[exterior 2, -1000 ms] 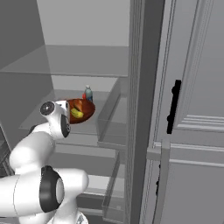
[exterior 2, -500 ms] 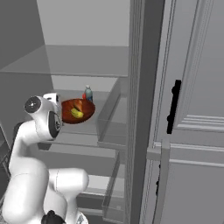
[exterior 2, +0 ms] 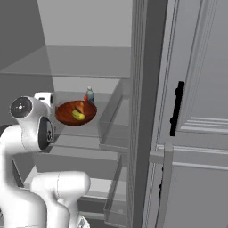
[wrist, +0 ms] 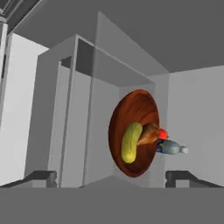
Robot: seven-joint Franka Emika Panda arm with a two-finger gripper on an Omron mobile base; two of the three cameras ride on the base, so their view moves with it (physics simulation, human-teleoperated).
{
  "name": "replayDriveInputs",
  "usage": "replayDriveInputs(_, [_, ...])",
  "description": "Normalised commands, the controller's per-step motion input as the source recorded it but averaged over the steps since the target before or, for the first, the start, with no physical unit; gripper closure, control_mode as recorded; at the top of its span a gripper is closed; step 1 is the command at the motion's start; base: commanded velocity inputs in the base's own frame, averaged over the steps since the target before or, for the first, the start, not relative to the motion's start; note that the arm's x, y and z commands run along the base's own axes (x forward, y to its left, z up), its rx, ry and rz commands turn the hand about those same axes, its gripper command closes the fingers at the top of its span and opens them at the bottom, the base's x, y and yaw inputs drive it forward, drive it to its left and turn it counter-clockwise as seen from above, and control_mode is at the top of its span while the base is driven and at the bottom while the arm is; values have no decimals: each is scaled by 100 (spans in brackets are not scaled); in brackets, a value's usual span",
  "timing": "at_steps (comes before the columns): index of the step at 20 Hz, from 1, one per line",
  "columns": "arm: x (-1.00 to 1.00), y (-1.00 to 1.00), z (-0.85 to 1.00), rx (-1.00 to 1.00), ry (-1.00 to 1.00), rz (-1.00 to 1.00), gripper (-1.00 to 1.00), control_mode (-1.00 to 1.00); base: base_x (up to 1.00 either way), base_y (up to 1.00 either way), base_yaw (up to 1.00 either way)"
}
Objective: Pick the chicken drumstick and cucumber from their plates and place them in the bowl. Then put the bowl in the fridge.
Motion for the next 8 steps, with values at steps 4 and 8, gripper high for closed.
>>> replayDriveInputs(4, [-78,-6,91,7,-1,0,-100,-100,0,0,0])
replayDriveInputs(8, [-45,-1,88,0,3,0,-100,-100,0,0,0])
